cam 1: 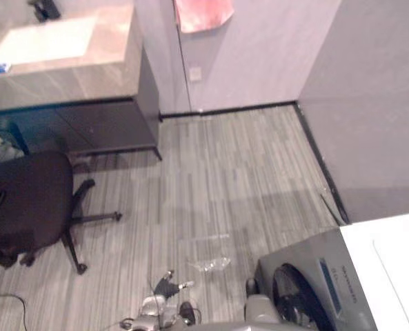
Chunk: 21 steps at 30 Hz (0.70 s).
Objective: Pick up the laundry basket with both hands and put the clothes into the washing machine.
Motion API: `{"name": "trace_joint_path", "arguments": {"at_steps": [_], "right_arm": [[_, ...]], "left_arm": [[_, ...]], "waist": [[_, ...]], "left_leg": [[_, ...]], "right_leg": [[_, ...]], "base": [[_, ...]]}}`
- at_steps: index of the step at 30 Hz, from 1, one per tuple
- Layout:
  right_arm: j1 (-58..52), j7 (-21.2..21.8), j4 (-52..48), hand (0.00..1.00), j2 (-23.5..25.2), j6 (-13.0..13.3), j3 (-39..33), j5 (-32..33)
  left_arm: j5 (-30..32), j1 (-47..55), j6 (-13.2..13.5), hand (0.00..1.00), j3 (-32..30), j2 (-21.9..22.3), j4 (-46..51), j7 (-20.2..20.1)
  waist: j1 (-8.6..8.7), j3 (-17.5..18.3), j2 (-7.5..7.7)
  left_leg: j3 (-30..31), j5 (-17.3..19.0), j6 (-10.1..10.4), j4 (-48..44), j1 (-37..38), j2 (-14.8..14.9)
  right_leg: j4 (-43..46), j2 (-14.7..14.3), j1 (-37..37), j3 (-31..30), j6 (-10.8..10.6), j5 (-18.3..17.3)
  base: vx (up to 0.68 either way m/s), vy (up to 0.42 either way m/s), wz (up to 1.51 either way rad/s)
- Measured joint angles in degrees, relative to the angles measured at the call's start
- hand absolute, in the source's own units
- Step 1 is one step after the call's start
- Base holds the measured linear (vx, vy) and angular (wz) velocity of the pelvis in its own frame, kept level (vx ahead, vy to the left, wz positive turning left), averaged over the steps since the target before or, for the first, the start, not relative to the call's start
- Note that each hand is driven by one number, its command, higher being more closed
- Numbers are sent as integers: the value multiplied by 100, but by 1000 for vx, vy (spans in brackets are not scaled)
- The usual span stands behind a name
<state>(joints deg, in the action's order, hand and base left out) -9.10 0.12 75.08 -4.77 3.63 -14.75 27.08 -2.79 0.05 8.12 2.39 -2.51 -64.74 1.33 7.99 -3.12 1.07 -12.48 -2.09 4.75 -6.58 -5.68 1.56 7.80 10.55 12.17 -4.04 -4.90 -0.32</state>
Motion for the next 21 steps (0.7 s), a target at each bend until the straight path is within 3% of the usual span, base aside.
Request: {"name": "trace_joint_path", "arguments": {"at_steps": [3, 5, 8, 9, 11, 16, 21], "right_arm": [[131, -33, 58, 0, 124, 31, -128, -194], [90, 20, 41, 0, 168, 29, -423, -176], [63, -92, -5, 0, 242, 128, -761, -179], [52, -105, -7, 0, 191, 134, -825, -177], [54, -96, 27, 0, 226, -1, -1068, -115], [53, -92, 32, 0, 181, -39, -1424, -41], [28, -122, 32, 0, 163, -37, -1330, 4]], "left_arm": [[2, -71, -2, 0, -25, -204, -10, 17], [7, -24, -4, 0, -25, -218, -10, 15], [14, -91, -24, 0, -27, -109, -107, -14], [14, -78, -35, 0, -37, -28, -140, -18], [17, -63, -33, 0, -65, -42, -123, -17], [12, 159, -41, 0, -67, 37, -117, -23], [0, 122, -35, 0, -14, 54, -112, -32]], "waist": [[48, -124, 189], [69, -115, 118], [77, -85, 96], [88, -55, -109], [65, -6, -39], [71, 39, -265], [66, 80, -260]], "left_leg": [[-234, 117, -70, 139, 160, 30], [-280, 297, -110, 383, 334, 154], [-326, 379, -40, 640, 350, 179], [-329, 396, -69, 813, 329, 269], [-325, 424, -109, 1008, 371, 264], [-233, 424, -106, 1233, 421, 279], [-175, 423, -104, 1232, 394, 273]], "right_leg": [[-160, -146, -5, -331, -107, 122], [-205, -318, -18, -361, -151, 181], [-485, -359, -42, -524, -144, 198], [-559, -472, -83, -568, -95, 262], [-135, -672, -146, -533, 57, 6], [-346, -773, -114, -576, 50, 51], [-572, -752, -199, -560, -14, 108]], "base": [[-107, 62, -35], [-223, 9, -29], [-226, -11, -20], [-90, -24, -6], [-29, -36, -1], [-52, -51, -14], [0, 0, 0]]}}
